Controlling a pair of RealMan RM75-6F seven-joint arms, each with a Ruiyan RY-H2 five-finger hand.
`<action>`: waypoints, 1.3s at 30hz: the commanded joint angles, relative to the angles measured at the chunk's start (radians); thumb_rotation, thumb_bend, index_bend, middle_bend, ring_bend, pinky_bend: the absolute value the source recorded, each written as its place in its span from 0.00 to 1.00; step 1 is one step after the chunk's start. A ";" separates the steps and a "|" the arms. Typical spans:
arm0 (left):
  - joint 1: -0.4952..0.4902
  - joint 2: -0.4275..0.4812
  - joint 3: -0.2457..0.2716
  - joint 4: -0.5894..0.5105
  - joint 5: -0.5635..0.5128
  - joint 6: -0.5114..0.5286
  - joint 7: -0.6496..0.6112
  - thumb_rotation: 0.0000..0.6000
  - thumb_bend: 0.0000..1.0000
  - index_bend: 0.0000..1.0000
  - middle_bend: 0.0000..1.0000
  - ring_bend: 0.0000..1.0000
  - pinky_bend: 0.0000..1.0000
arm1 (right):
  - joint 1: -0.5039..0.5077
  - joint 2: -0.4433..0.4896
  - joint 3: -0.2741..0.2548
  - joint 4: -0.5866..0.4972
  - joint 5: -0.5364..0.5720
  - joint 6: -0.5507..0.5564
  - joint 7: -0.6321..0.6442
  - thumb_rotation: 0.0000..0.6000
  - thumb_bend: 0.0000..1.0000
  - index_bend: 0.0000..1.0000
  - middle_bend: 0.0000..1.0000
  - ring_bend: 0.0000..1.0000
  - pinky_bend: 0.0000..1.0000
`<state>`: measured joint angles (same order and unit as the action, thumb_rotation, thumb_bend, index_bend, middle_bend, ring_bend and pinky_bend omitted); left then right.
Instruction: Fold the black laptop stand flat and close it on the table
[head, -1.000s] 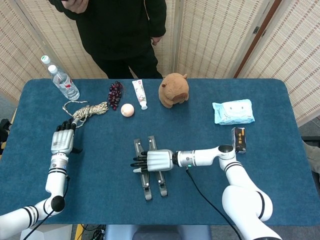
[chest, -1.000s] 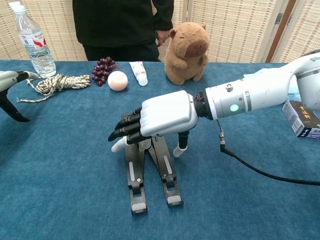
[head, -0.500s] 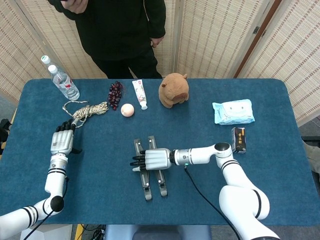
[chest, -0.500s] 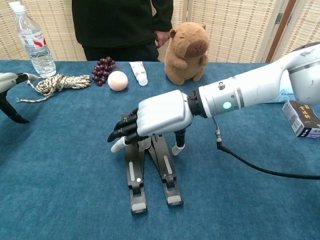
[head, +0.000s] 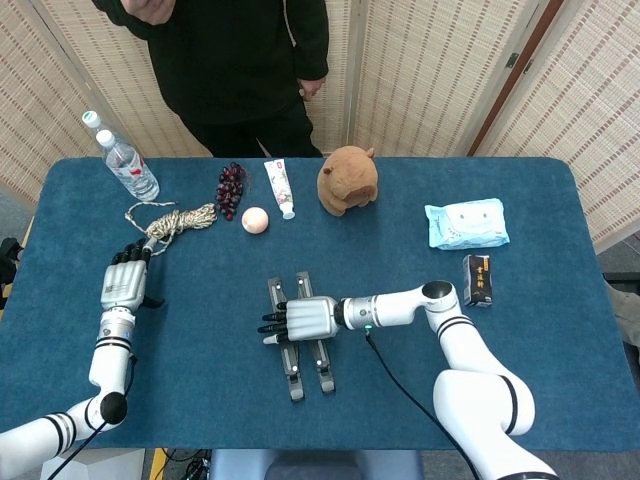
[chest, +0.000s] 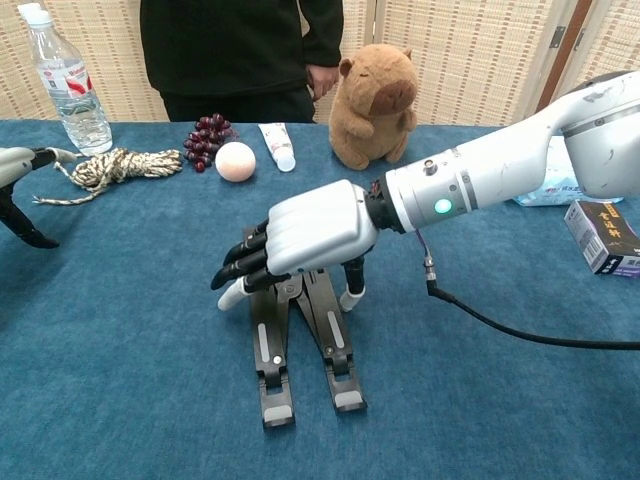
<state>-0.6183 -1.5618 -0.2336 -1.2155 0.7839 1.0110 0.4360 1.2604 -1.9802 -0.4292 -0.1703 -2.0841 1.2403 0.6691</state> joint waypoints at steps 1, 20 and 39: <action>0.000 0.000 -0.001 -0.001 0.003 0.002 -0.001 1.00 0.00 0.02 0.05 0.05 0.13 | 0.003 -0.002 -0.004 -0.001 0.001 -0.002 0.001 1.00 0.00 0.00 0.01 0.00 0.25; 0.012 0.002 0.001 -0.011 0.009 0.010 -0.003 1.00 0.00 0.02 0.05 0.05 0.13 | 0.004 -0.015 -0.019 0.002 0.010 -0.020 0.002 1.00 0.00 0.00 0.06 0.01 0.25; 0.015 -0.001 0.001 -0.006 0.013 0.005 -0.006 1.00 0.00 0.02 0.05 0.05 0.13 | 0.000 -0.019 -0.021 0.004 0.023 -0.027 -0.001 1.00 0.00 0.10 0.21 0.06 0.25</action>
<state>-0.6032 -1.5630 -0.2326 -1.2217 0.7964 1.0156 0.4303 1.2612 -1.9995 -0.4500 -0.1656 -2.0619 1.2137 0.6675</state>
